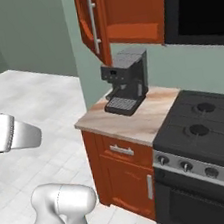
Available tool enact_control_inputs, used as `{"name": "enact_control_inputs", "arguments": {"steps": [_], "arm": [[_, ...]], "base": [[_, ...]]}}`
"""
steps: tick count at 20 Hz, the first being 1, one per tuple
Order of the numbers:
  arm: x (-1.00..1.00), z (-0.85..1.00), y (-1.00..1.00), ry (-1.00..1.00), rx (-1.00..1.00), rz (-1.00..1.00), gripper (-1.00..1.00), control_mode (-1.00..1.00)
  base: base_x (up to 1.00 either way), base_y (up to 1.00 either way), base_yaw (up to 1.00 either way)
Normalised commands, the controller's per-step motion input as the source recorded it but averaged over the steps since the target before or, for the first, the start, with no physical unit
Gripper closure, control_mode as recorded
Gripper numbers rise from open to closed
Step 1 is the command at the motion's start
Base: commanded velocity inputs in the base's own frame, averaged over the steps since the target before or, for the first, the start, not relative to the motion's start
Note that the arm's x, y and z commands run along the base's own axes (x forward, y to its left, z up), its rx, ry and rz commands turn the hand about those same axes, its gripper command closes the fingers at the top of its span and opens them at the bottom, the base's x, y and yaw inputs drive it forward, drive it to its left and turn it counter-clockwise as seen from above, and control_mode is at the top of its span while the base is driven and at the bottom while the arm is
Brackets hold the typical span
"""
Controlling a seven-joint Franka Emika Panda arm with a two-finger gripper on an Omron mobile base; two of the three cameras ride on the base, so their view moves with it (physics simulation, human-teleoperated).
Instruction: Close all open cabinet doors.
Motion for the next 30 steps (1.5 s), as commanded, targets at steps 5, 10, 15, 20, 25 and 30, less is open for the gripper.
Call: {"name": "enact_control_inputs", "arguments": {"steps": [5, 10, 15, 20, 25, 30], "arm": [[0.00, 0.00, 0.00, 0.00, 0.00, 0.00, -1.00, 1.00], [0.00, 0.00, 0.00, 0.00, 0.00, 0.00, -1.00, 1.00], [0.00, 0.00, 0.00, 0.00, 0.00, 0.00, -1.00, 1.00], [0.00, 0.00, 0.00, 0.00, 0.00, 0.00, -1.00, 1.00], [0.00, 0.00, 0.00, 0.00, 0.00, 0.00, -1.00, 1.00], [0.00, 0.00, 0.00, 0.00, 0.00, 0.00, -1.00, 1.00]], "base": [[0.51, 0.03, -0.58], [0.43, 0.00, -0.50], [0.44, 0.05, -0.35], [0.52, 0.13, -0.12], [0.59, 0.02, -0.01], [0.47, 0.00, 0.00]]}}
